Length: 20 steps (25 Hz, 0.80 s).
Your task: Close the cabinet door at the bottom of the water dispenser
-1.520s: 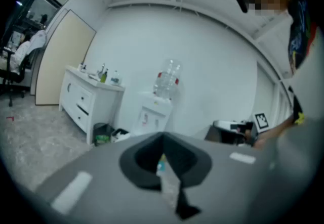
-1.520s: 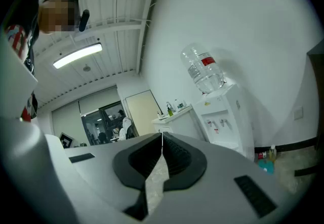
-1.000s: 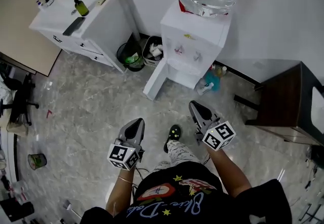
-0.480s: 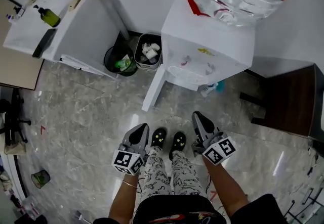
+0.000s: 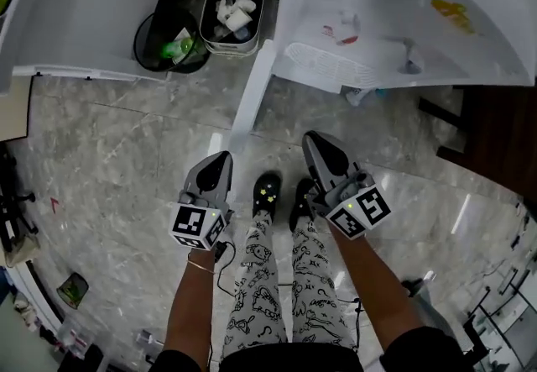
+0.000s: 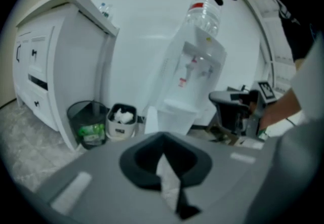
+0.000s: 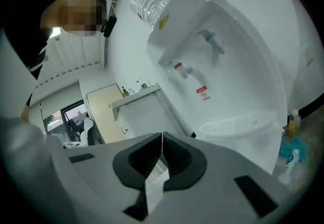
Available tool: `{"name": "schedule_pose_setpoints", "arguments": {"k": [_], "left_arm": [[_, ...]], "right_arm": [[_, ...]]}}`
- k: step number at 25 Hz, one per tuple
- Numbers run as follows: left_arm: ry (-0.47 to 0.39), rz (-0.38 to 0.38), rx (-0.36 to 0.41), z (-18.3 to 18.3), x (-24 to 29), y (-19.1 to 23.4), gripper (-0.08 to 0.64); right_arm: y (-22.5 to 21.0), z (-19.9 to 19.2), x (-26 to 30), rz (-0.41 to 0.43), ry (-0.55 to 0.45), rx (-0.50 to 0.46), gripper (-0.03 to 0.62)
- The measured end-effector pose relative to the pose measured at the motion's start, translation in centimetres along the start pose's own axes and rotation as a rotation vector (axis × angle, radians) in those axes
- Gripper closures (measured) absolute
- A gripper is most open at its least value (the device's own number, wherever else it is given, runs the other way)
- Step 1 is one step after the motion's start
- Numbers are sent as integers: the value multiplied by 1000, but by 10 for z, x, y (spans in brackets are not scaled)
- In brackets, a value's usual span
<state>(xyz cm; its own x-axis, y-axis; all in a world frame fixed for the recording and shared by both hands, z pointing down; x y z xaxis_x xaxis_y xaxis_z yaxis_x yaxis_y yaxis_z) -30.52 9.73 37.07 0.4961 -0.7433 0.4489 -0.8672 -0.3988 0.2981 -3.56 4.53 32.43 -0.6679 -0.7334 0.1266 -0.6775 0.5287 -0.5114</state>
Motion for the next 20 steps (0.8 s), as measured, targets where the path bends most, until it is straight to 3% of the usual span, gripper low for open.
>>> {"name": "schedule_pose_setpoints", "arguments": {"k": [5, 11, 17, 20], "left_arm": [[75, -6, 17, -37, 23, 34, 565], [146, -65, 75, -59, 41, 49, 565], [224, -124, 181, -64, 59, 30, 565], [193, -137, 147, -66, 69, 15, 565]], "right_arm": [[-13, -41, 9, -30, 14, 33, 575], [-21, -55, 2, -66, 6, 30, 575], [-32, -55, -19, -79, 7, 5, 575], [-45, -52, -31, -102, -22, 15, 575]]}}
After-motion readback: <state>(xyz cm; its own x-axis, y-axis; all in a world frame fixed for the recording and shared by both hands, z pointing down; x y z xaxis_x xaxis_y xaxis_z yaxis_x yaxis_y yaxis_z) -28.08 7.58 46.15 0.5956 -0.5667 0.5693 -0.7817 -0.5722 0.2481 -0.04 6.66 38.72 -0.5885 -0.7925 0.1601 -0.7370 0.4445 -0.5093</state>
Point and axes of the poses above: the fingertips, and each gripper's own axes: x forward along the fingers, y to its left, z out of its top, the point moved 10 cm from there along -x, backward along the fingers, and after that the axes turned 2 degrees about -y, right-handed, at the moved point
